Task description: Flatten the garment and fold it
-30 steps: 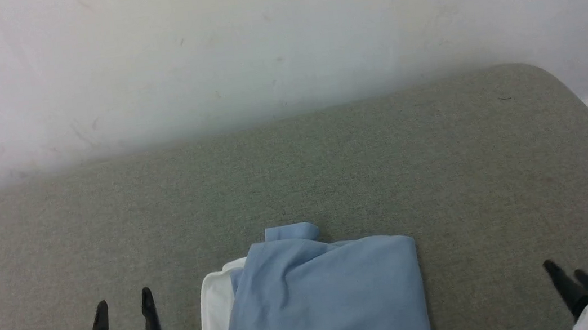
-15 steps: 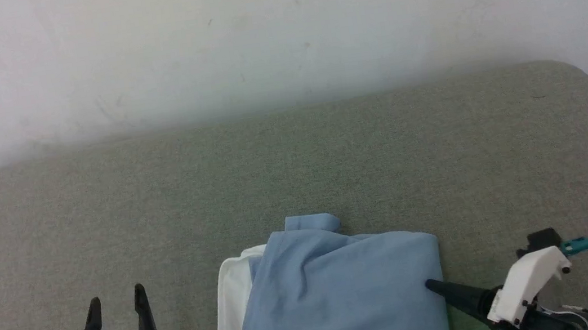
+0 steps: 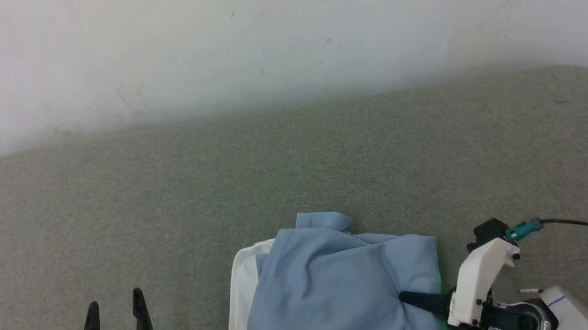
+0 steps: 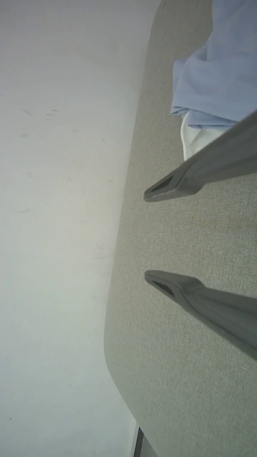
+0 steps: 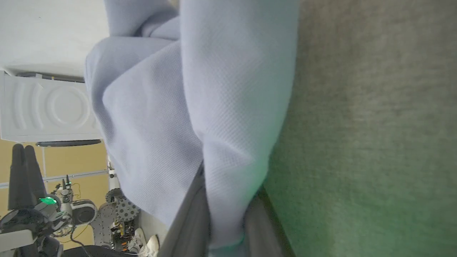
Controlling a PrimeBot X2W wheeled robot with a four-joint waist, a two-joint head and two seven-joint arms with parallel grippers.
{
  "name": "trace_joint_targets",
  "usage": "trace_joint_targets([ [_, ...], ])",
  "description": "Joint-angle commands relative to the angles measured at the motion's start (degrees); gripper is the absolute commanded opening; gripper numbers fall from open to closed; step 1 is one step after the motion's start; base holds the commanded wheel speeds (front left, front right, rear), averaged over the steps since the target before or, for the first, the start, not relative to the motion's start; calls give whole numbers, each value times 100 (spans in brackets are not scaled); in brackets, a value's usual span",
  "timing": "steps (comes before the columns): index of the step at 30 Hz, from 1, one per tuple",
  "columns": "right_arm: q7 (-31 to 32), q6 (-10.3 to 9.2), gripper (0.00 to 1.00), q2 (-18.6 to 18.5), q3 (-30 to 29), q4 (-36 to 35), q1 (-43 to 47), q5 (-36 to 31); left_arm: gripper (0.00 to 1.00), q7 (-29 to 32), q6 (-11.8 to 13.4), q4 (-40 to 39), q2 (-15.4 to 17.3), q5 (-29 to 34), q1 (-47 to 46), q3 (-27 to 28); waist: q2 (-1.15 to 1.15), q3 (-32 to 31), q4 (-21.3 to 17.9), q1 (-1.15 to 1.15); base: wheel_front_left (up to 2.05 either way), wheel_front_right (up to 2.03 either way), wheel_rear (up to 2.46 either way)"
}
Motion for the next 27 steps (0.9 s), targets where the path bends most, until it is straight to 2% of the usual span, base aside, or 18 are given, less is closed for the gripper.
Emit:
trace_joint_targets([
  [1, -84, -2, 0, -65, 85, -112, -70, -116, 100, -27, -48, 23, 19, 35, 83, 31, 0, -89, -11, 0, 0, 0, 0],
  [7, -792, -2, 0, -863, 785, -886, 3, -1351, 100, -14, -219, 54, 328, 78, 277, 43, 0, -286, -87, 0, 0, 0, 0],
  [12, -851, -2, 0, -1441, 919, -1161, 181, -2273, 100, -16, -309, 10, 446, 56, 385, 67, 0, -353, -260, 0, 0, 0, 0],
  [19, -747, -2, 0, -2136, 340, -1343, 325, -3026, 100, -17, -311, -79, 383, 115, 331, -38, 0, -17, -695, 0, 0, 0, 0],
  [27, -925, -2, 0, -2548, -470, -899, -135, -3451, 100, 21, -370, -89, 357, 266, -353, -152, 0, 843, -1088, 0, 0, 0, 0],
])
